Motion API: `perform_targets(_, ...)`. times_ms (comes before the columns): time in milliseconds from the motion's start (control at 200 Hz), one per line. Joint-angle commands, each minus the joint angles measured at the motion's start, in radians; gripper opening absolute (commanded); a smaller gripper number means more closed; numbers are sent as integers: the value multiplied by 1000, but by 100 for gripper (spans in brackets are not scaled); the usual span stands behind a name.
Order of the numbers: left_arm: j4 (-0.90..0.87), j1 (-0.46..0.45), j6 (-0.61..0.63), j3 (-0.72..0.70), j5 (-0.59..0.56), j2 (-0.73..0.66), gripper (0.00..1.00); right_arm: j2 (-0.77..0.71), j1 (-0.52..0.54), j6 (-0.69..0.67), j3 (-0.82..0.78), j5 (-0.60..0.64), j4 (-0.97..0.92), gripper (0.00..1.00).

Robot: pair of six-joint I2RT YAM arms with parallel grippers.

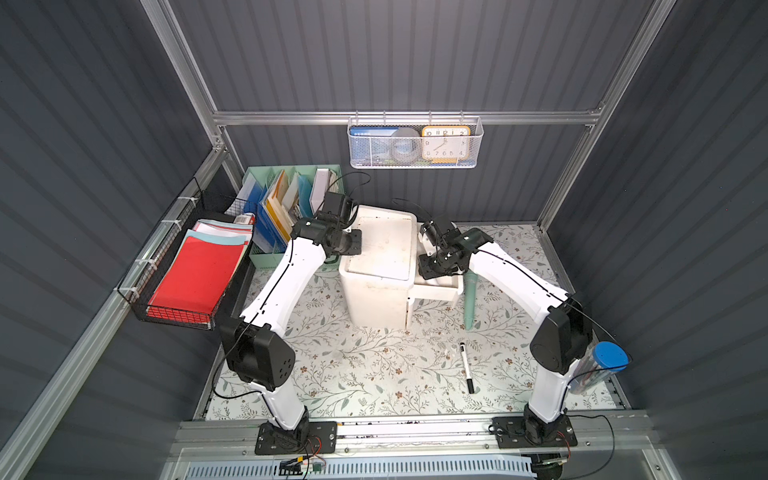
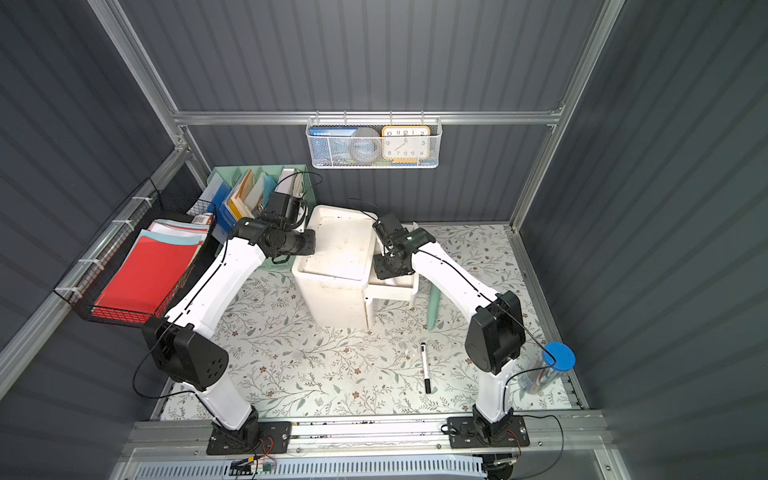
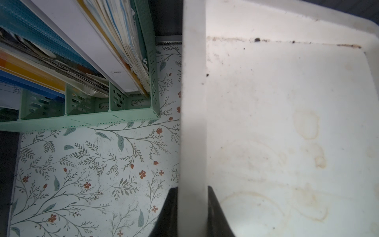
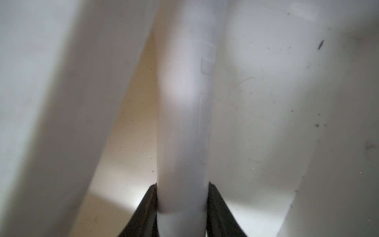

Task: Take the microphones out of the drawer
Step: Pick up the microphone from the drawer.

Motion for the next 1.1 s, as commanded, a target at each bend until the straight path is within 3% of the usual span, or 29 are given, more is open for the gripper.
perform_targets(0,121,18,-85,-10,40,-22,5,-41,2,76,-11,40,16,12)
perform_targets(305,122,18,-82,-13,41,-25,5,-87,-11,126,-28,50,52,11)
perform_targets(1095,129,18,-80,-13,40,-21,5,-270,-90,78,-42,154,123,11)
